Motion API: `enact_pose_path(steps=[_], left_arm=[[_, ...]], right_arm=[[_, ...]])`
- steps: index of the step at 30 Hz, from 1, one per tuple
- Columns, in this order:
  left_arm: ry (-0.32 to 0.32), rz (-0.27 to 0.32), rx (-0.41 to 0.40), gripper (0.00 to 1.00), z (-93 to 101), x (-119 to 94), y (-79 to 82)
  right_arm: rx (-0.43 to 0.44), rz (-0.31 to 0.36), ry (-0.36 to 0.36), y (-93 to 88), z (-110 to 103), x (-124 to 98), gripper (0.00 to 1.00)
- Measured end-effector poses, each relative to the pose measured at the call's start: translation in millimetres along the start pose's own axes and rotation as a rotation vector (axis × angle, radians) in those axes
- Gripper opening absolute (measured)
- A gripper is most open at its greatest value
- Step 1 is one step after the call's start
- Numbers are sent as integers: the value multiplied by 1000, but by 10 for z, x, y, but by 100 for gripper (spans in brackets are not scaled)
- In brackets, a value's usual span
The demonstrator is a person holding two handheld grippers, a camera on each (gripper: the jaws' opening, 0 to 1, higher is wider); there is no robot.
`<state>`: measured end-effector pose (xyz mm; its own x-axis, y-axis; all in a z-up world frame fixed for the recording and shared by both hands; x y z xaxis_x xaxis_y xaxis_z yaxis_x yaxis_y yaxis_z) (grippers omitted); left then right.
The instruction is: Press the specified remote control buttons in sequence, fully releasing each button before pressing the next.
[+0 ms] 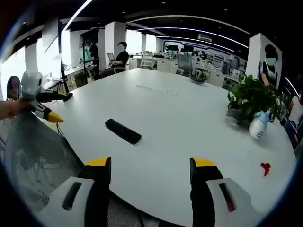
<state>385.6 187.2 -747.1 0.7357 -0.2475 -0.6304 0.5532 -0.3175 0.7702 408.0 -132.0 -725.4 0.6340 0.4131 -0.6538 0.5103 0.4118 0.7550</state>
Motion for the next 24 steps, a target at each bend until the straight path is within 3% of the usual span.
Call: enact_pose_path(steps=[5, 10, 12, 16, 24], left_arm=[[-4, -4, -3, 88, -1, -2, -15], [5, 37, -23, 88, -23, -32, 37], [1, 40, -35, 88, -27, -31, 44], [7, 66, -15, 88, -14, -63, 75], [40, 87, -39, 88, -106, -79, 104]], right_arm=[[-35, 8, 41, -3, -20, 43, 70], [-90, 27, 76, 24, -75, 52, 70], [-89, 36, 87, 39, -77, 48, 70], [-33, 119, 118, 152, -82, -5, 70], [-28, 147, 184, 209, -144, -4, 70]])
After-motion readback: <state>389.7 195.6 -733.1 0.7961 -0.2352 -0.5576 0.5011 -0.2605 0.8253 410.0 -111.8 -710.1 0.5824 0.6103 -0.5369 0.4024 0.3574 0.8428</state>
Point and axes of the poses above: the point that each gripper's makers call its tool centre point, and the gripper's own axes: x roughly forward along the fingers, z roughly to its right, y roughly out of its top, the point moved 3 cm from there along -x, roughly backward along the fingers, and after that the axes turned 5 degrees about -z, right-handed, at the moved point
